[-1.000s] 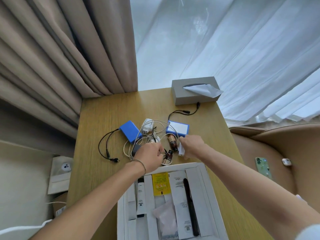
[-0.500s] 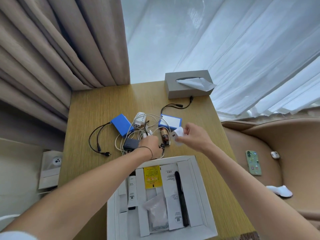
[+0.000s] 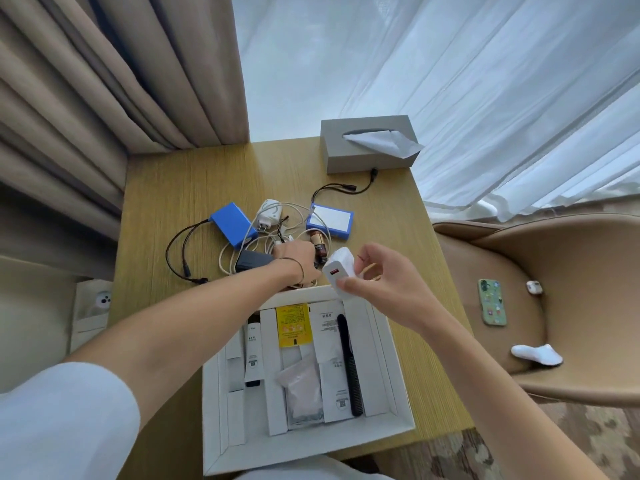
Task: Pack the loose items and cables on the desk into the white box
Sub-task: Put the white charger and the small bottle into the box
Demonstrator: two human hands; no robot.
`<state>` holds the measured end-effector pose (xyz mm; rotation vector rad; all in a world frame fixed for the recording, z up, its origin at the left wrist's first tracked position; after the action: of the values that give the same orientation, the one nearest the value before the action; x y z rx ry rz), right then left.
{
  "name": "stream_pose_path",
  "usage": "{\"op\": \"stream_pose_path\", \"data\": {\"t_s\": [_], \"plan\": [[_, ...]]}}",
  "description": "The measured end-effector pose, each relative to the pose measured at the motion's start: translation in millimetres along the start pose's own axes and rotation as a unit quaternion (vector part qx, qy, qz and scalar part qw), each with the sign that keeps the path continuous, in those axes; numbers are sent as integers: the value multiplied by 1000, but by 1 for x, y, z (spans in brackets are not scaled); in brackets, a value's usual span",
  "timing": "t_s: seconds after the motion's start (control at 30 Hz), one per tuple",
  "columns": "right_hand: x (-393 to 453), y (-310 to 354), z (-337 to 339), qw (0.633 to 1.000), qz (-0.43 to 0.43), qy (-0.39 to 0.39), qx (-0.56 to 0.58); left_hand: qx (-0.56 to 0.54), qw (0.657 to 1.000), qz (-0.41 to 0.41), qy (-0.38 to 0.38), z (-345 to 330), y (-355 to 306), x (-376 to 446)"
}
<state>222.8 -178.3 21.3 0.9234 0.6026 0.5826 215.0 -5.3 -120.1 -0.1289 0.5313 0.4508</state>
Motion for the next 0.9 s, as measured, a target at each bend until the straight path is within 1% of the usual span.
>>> {"op": "stream_pose_path", "data": {"t_s": [0.07, 0.13, 0.23, 0.33, 0.43, 0.5, 0.57, 0.67, 0.77, 0.9], "plan": [[-9, 6, -8, 1000, 11, 9, -8, -29, 1000, 5, -1, 2, 0, -1], [-19, 10, -20, 998, 24, 12, -54, -76, 997, 12, -24, 11, 4, -5], [-32, 12, -49, 982, 62, 38, -173, -122, 988, 19, -93, 37, 13, -18], [-39, -1, -85, 963, 79, 101, -238, -172, 971, 21, -164, 67, 31, -40], [-38, -16, -113, 945, 102, 130, -282, -242, 947, 9, -213, 90, 51, -69], [-34, -24, -127, 934, 111, 142, -308, -310, 923, 5, -229, 98, 65, -88], [-28, -31, -139, 924, 114, 153, -331, -387, 891, 14, -235, 101, 78, -104], [-21, -38, -152, 913, 122, 162, -355, -507, 832, 49, -220, 94, 97, -123], [-15, -41, -162, 905, 138, 162, -369, -590, 777, 92, -200, 77, 112, -140], [-10, -45, -171, 885, 154, 168, -405, -630, 747, 119, -177, 53, 122, -162]]}}
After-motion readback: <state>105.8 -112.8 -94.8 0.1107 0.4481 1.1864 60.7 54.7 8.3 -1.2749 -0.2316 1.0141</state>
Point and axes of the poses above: each hand's wrist, its own x-axis towards the middle knuckle, its own z-axis out of the back of the hand, y = z × x, the point moved 8 cm from there along x, towards the middle knuckle, and after that the axes turned 4 degrees about z, right-handed, at the moved point
